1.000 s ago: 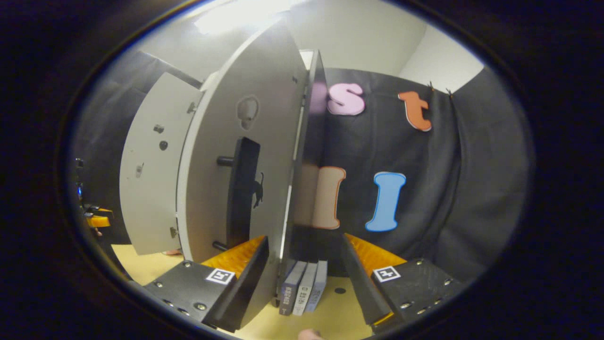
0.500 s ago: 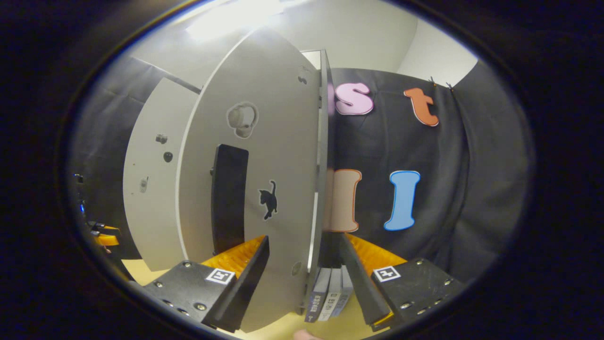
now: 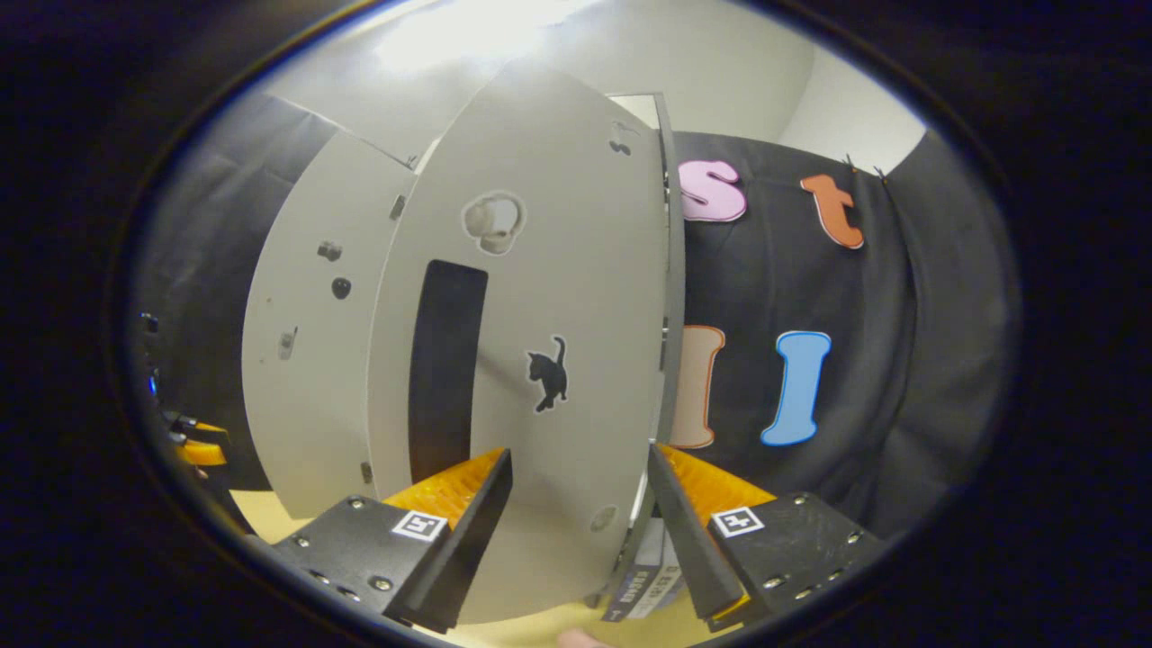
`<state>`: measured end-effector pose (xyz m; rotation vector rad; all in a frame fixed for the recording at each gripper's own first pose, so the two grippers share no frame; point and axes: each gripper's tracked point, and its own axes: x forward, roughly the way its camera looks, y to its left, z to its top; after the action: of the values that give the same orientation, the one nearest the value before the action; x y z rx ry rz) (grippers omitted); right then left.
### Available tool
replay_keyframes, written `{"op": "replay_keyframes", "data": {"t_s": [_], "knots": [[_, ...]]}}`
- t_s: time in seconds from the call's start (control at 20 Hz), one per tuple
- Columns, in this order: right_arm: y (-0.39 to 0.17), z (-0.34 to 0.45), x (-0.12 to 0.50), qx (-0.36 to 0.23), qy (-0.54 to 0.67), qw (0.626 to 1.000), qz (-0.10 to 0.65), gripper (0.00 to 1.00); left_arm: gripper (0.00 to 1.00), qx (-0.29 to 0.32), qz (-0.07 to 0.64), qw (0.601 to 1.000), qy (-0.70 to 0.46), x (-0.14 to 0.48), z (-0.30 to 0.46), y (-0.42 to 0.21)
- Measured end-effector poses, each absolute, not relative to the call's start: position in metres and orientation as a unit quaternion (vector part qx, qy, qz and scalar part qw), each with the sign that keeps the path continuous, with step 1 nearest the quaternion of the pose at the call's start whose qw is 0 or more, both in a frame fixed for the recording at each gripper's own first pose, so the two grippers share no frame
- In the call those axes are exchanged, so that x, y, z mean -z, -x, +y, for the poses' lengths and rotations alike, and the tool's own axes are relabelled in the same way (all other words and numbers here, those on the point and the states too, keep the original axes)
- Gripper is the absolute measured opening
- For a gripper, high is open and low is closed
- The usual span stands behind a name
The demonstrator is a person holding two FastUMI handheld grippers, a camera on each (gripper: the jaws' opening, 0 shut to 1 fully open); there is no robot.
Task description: Grab one shoe with the right hand and put it into the shoe cabinet, grab the other shoe with the left hand and put it into the shoe cabinet; then close the right door with the right hand and the left door with the left hand.
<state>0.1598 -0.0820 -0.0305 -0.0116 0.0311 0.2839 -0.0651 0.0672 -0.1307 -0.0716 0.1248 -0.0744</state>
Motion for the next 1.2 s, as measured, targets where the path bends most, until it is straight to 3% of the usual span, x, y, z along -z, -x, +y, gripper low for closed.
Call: {"op": "replay_keyframes", "data": {"t_s": [0.25, 0.35, 0.6, 0.65, 1.05, 1.1, 1.2], "knots": [[-0.151, -0.035, 0.029, -0.186, -0.036, 0.982, 0.003, 0.92, 0.96, 0.018, 0.072, 0.996, 0.043, 0.129, 0.082, 0.07], [-0.143, -0.036, 0.027, -0.172, -0.036, 0.984, -0.008, 0.96, 0.92, 0.004, 0.072, 0.997, 0.03, 0.127, 0.092, 0.074], [-0.108, -0.038, 0.051, -0.138, -0.027, 0.99, 0.013, 0.98, 0.95, -0.029, 0.057, 0.998, -0.004, 0.114, 0.113, 0.076], [-0.099, -0.04, 0.057, -0.127, -0.034, 0.991, 0.022, 0.98, 0.91, -0.039, 0.057, 0.998, -0.013, 0.112, 0.12, 0.076], [-0.038, -0.044, 0.092, -0.066, -0.038, 0.996, 0.049, 0.99, 0.95, -0.103, 0.067, 0.992, 0.002, 0.093, 0.194, 0.055], [-0.032, -0.042, 0.096, -0.062, -0.04, 0.996, 0.049, 0.99, 0.92, -0.101, 0.069, 0.992, 0.008, 0.092, 0.201, 0.048], [-0.02, -0.037, 0.104, -0.066, -0.051, 0.995, 0.055, 0.99, 0.95, -0.091, 0.081, 0.992, 0.027, 0.092, 0.215, 0.033]]}}
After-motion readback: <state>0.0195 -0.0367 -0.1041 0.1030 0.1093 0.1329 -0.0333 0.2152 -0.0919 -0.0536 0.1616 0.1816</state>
